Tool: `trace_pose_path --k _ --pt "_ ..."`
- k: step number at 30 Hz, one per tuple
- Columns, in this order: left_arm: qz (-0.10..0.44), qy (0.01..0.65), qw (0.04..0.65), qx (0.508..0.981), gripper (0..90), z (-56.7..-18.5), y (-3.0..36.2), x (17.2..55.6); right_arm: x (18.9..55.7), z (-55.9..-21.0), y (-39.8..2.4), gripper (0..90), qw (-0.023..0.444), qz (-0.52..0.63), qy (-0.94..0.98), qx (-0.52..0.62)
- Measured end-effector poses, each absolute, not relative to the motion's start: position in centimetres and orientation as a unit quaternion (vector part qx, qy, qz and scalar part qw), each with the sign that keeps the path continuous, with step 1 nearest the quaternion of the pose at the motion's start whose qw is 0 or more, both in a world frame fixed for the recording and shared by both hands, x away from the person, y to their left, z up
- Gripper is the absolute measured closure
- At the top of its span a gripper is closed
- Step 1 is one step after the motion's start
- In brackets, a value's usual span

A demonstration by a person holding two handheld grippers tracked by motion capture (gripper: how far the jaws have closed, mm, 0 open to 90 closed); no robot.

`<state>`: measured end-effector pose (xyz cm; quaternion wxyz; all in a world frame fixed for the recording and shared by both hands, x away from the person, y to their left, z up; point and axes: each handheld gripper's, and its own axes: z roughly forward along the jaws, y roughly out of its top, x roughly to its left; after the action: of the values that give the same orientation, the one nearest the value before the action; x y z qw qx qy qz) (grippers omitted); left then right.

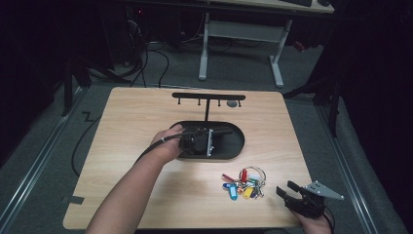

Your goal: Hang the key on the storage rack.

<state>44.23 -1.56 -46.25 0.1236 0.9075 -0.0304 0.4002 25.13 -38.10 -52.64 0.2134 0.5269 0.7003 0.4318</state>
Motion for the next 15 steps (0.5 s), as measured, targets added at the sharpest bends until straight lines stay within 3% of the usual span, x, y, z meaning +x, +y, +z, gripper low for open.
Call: trace_pose_path --k 15 --pt "0.39 -0.023 0.097 0.915 72.9 -48.3 -1.3 46.0 25.1 -52.7 -38.2 39.9 0.212 0.432 0.7 0.528"
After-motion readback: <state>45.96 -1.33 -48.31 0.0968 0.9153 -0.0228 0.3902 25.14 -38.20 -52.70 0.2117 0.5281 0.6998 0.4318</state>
